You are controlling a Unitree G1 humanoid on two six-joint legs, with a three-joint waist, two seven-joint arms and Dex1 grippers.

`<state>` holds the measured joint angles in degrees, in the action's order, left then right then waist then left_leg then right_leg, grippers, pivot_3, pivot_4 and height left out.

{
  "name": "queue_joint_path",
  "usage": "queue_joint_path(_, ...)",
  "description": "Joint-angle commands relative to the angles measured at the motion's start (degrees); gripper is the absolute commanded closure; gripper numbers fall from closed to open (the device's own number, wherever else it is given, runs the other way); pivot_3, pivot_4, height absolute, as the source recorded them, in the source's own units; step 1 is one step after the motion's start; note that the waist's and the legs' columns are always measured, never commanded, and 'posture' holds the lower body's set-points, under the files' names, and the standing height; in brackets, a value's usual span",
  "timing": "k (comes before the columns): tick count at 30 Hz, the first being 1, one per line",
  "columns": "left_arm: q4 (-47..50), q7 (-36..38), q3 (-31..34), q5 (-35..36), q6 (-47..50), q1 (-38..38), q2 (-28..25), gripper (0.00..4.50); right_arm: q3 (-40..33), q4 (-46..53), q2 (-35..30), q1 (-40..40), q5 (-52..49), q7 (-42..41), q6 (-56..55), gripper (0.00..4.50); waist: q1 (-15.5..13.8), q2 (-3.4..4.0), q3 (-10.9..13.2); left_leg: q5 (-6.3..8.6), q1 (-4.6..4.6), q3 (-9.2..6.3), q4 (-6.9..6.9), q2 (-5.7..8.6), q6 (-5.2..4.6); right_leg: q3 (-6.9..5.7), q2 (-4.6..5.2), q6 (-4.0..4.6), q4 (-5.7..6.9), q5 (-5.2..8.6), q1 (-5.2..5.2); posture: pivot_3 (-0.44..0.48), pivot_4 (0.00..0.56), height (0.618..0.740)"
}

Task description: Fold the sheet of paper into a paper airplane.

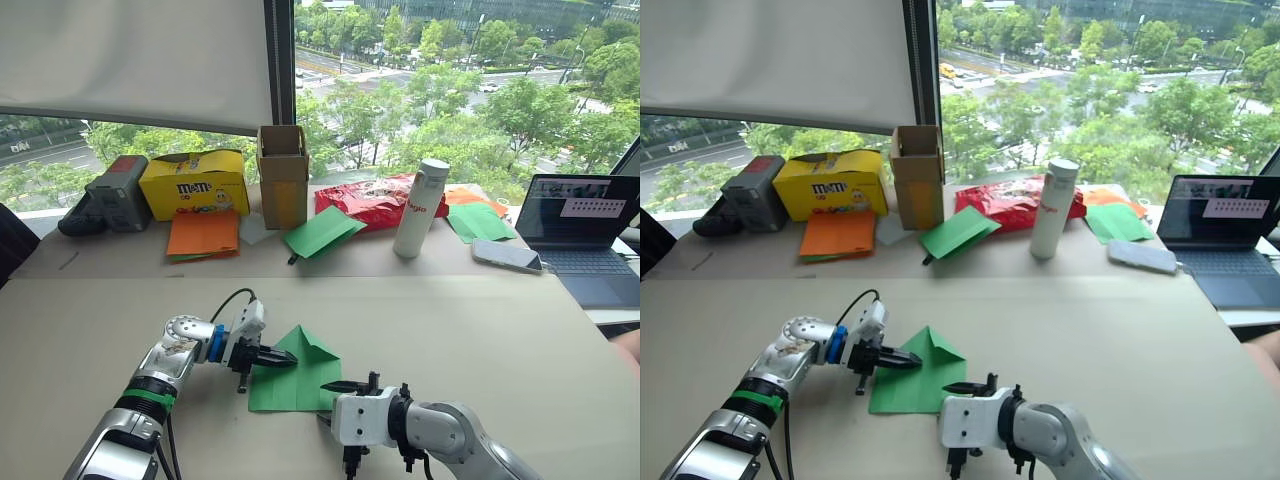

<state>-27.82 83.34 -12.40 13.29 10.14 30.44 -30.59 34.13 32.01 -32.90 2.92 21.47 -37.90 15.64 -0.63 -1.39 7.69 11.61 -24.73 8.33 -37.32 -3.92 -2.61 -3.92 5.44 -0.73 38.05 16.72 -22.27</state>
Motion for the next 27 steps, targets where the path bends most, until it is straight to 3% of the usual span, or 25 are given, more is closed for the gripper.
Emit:
queue_joint_path(1, -1.2, 0.2, -1.5, -1.7, -0.1, -0.6, 0.5, 4.50, -2.8, 0.7, 0.0, -1.5, 3.3, 2.9, 0.1, 2.34, 0.0, 0.00, 0.0, 0.00, 0.00, 0.00, 0.00, 0.00, 0.00, 0.00, 0.00, 0.00, 0.00, 0.00, 0.00, 0.000, 0.150, 0.739)
queue_joint_path(18, -5.4, 0.9, -1.7, -3.0, -2.5, 1.8, 2.3, 4.50, -7.3, 1.0, 3.5, -6.2, 9.2, 10.4, -2.6, 2.34, -0.1, 0.00, 0.0, 0.00, 0.00, 0.00, -0.03, 0.04, 0.00, -0.01, 0.03, -0.05, 0.00, 0.04, 0.01, 0.000, 0.150, 0.739)
queue_joint_path(27, -6.2, 0.4, -1.1, -3.5, -3.4, 1.7, 2.8, 4.50, -11.8, -1.9, 9.9, -7.2, 1.2, 11.5, -1.8, 2.34, -0.1, 0.00, 0.0, 0.00, 0.00, -0.01, -0.04, 0.04, 0.00, -0.01, 0.03, -0.03, 0.00, 0.03, 0.01, 0.000, 0.150, 0.739)
